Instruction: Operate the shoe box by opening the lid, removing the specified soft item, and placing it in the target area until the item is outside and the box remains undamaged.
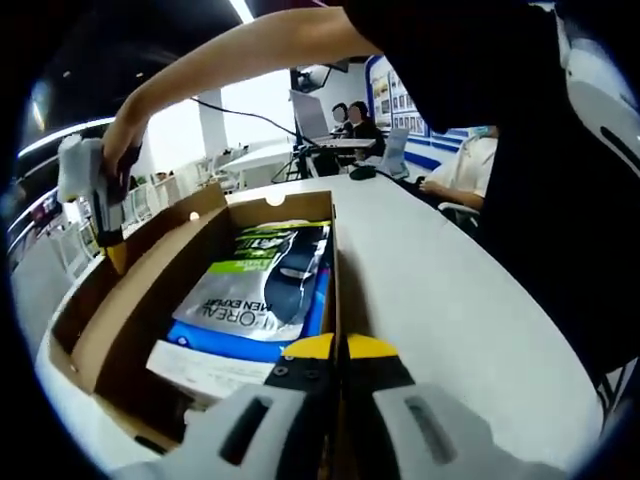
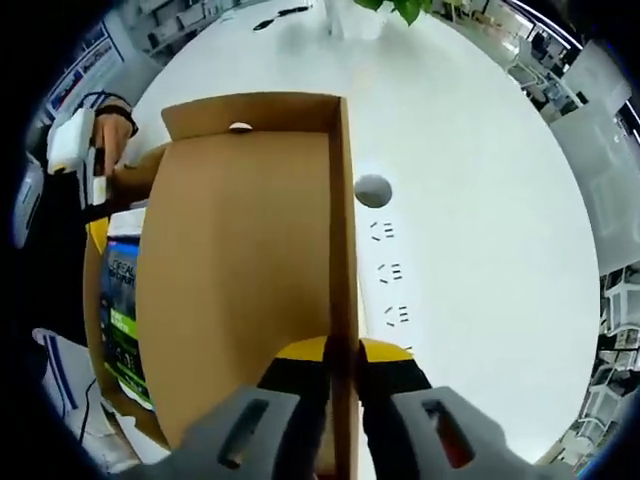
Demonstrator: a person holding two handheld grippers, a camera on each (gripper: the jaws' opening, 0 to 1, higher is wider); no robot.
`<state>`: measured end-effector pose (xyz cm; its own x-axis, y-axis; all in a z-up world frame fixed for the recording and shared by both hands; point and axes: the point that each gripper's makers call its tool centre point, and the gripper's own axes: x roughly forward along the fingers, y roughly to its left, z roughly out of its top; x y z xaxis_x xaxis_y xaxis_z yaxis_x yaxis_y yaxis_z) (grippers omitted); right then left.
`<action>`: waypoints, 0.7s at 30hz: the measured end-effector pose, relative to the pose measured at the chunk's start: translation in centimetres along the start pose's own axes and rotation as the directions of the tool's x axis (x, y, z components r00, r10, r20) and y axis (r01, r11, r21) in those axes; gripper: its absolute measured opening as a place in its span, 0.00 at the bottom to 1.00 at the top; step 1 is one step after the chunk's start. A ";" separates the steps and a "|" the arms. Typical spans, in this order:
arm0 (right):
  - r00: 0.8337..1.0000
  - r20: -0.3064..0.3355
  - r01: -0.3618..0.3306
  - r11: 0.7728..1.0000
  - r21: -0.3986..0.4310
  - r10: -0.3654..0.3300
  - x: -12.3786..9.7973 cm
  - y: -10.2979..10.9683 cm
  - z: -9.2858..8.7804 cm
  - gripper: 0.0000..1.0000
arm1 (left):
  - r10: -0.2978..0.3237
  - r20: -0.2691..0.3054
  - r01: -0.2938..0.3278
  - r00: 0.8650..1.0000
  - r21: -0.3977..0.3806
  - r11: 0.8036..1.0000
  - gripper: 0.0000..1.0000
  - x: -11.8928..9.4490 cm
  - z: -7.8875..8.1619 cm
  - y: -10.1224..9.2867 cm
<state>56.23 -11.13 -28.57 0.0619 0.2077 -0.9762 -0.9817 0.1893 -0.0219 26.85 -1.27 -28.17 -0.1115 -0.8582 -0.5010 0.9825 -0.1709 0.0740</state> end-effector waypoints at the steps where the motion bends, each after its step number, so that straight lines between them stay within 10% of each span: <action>1: 1.000 -0.002 -0.003 1.000 0.000 0.003 0.2 0.0 0.0 0.09 | 0.000 0.000 0.000 1.000 0.001 1.000 0.02 0.0 0.0 0.0; 21: 0.997 -0.016 0.073 0.996 0.055 -0.072 -0.9 -0.4 0.0 0.19 | 0.001 -0.001 -0.001 1.000 0.011 1.000 0.02 0.1 0.1 -0.2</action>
<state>56.52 -11.43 -27.71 0.1296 0.1783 -0.9754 -0.9631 0.2567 -0.0810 26.66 -1.37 -28.10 -0.1101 -0.8581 -0.5016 0.9809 -0.1752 0.0845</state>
